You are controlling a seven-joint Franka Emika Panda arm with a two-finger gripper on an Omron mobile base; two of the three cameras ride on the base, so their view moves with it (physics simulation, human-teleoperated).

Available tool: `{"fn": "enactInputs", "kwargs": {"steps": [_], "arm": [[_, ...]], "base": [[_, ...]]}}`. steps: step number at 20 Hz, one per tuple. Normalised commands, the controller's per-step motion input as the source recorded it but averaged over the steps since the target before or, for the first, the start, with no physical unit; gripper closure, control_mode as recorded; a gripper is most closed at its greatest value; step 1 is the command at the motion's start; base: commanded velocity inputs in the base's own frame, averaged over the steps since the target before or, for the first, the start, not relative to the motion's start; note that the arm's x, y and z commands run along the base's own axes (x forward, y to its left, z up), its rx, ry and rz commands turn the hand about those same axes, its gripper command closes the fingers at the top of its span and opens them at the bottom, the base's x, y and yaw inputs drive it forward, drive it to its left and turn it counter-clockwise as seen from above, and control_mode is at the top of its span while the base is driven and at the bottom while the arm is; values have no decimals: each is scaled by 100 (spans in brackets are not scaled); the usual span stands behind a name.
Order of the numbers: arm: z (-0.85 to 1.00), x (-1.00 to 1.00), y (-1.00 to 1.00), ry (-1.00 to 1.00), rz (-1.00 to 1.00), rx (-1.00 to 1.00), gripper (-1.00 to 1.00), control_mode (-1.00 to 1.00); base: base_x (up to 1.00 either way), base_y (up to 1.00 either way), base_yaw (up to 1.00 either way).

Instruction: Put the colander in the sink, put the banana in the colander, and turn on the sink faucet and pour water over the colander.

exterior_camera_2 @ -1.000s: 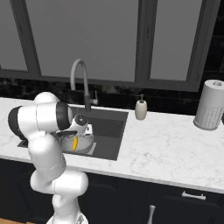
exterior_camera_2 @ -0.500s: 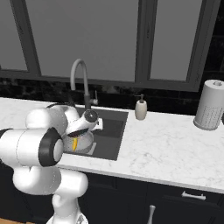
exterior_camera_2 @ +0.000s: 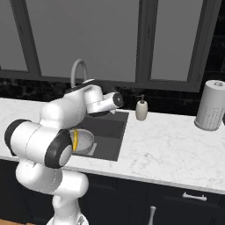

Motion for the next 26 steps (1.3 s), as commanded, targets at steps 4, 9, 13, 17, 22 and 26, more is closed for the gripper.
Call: {"fn": "enactInputs", "kwargs": {"steps": [4, 9, 13, 17, 22, 26], "arm": [[21, 44, -1, 5, 0, 37, -100, -100], [0, 33, 2, 3, 0, 32, -100, -100], [0, 23, 21, 0, 0, 26, -100, -100], [0, 3, 42, 0, 0, 16, -100, -100], [0, 15, 38, -9, 0, 1, -100, -100], [0, 35, 4, -10, 0, -8, -100, -100]], "base": [[0, 0, 0], [0, 0, 0], [0, 0, 0], [0, 0, 0], [0, 0, 0], [0, 0, 0]]}}
